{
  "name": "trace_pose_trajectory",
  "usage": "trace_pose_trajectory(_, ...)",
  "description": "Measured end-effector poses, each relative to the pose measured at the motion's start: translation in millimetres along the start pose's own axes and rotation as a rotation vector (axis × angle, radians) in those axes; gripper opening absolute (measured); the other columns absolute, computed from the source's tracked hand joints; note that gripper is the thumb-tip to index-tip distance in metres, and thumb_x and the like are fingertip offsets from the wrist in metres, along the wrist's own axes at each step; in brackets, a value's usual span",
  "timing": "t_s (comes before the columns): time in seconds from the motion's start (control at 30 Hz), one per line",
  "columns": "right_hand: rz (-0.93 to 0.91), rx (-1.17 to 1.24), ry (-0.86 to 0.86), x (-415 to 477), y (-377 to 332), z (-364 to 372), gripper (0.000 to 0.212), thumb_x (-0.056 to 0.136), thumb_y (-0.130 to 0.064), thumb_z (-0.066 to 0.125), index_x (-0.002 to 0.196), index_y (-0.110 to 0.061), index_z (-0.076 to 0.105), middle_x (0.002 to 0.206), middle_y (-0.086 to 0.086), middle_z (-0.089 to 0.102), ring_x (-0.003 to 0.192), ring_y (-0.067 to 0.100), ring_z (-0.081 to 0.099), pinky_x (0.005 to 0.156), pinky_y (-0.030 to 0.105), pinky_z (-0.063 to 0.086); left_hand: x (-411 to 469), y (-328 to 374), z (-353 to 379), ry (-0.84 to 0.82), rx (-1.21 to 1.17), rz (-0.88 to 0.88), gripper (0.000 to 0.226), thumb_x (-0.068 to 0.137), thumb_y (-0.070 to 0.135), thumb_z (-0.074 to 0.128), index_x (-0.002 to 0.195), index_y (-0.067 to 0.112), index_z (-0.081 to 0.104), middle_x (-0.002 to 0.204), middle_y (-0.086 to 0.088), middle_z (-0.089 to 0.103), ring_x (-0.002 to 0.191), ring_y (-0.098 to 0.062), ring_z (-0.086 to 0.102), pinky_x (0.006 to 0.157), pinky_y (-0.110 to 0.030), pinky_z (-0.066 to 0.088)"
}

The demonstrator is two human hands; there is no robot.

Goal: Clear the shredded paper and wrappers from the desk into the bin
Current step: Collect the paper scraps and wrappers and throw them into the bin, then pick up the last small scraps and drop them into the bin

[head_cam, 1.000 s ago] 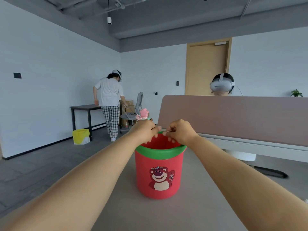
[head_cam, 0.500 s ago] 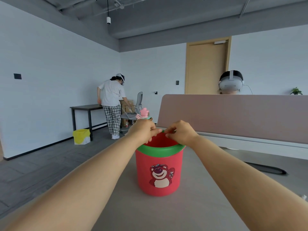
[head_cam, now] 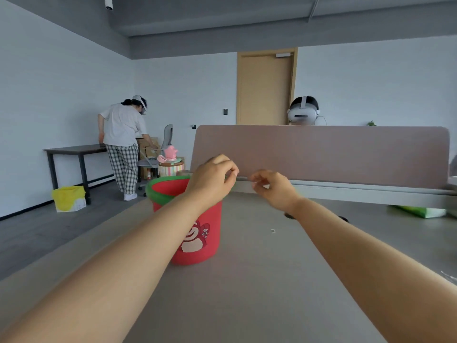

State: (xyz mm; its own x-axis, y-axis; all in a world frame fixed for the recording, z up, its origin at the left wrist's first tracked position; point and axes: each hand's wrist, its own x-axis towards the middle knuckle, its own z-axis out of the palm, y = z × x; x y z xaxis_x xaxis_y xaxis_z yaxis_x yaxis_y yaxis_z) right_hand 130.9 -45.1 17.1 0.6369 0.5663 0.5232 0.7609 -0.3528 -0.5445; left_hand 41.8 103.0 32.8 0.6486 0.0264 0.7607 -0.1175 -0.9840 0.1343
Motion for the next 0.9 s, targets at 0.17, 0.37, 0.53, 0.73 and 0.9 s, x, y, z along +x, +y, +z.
trace_pose_trajectory(0.17,0.196,-0.091,0.021,-64,83,-59,0.023,0.087,-0.01,0.053,0.109,-0.008,0.061,0.109,0.008,0.067,0.101,0.022,0.062,0.083,0.019,0.041,-3,74,72,-0.147,-0.175,0.131,0.034,0.089,0.032,0.041,0.113,0.014,0.057,0.125,0.0,0.056,0.114,-0.021,0.054,0.092,-0.035,0.046)
trace_pose_trajectory(0.37,0.515,-0.385,-0.049,-157,195,-134,0.041,0.089,-0.035,0.051,0.128,-0.019,0.049,0.133,0.005,0.054,0.122,0.025,0.05,0.098,0.028,0.036,-21,85,192,-0.739,-0.033,-0.183,0.074,0.092,0.053,0.034,0.147,0.014,0.004,0.158,-0.008,-0.007,0.145,-0.026,-0.01,0.119,-0.045,0.006)
trace_pose_trajectory(0.53,0.73,-0.594,-0.189,-203,253,-156,0.066,0.085,-0.061,0.038,0.142,-0.031,0.022,0.156,-0.004,0.017,0.145,0.018,0.01,0.117,0.047,0.013,-18,69,242,-0.869,0.198,-0.464,0.084,0.087,0.065,0.025,0.147,0.011,0.002,0.157,-0.016,-0.004,0.145,-0.035,-0.003,0.118,-0.05,0.005)
trace_pose_trajectory(0.73,0.709,-0.589,-0.29,-203,268,-152,0.065,0.089,-0.059,0.027,0.144,-0.029,0.014,0.158,-0.002,0.009,0.146,0.017,0.006,0.118,0.039,0.007,-7,130,267,-0.98,0.052,-0.109,0.078,0.091,0.059,0.022,0.147,0.007,0.002,0.158,-0.01,-0.002,0.146,-0.022,-0.001,0.119,-0.039,0.005)
trace_pose_trajectory(0.9,0.637,-0.38,-0.262,-201,262,-155,0.051,0.094,-0.044,0.032,0.14,-0.022,0.032,0.152,0.001,0.03,0.14,0.018,0.026,0.115,0.028,0.018,-11,183,274,-1.0,-0.287,0.064,0.067,0.095,0.048,0.029,0.147,0.017,0.003,0.159,-0.001,0.001,0.146,-0.016,0.002,0.118,-0.032,0.004)
